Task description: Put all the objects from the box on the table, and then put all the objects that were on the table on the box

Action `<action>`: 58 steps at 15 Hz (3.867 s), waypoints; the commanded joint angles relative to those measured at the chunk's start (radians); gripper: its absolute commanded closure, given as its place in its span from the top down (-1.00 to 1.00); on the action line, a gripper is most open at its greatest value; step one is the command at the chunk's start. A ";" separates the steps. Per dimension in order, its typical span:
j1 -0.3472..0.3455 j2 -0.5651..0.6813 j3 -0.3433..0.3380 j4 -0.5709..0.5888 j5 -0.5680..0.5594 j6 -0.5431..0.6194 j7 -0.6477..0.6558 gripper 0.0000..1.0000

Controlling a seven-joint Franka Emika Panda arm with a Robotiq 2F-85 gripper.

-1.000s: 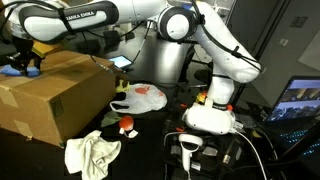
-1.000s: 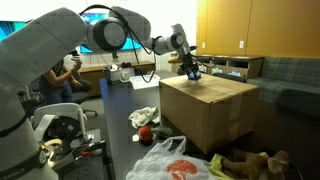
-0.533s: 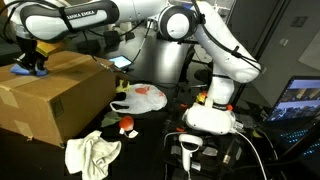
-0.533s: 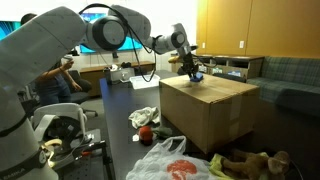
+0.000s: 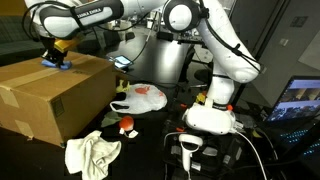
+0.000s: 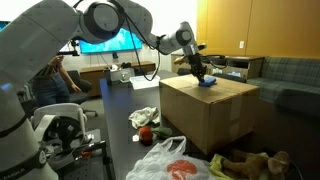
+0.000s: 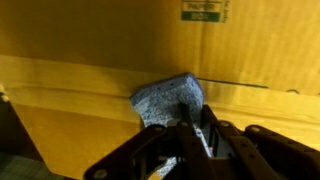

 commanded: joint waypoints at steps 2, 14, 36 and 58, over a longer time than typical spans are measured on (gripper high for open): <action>-0.024 -0.127 -0.053 -0.248 -0.033 -0.008 0.118 -0.79; -0.167 -0.409 -0.072 -0.669 -0.027 -0.002 0.369 -0.80; -0.427 -0.503 -0.105 -0.819 -0.084 0.046 0.715 -0.81; -0.320 -0.421 0.126 -0.704 0.345 0.106 0.458 -0.81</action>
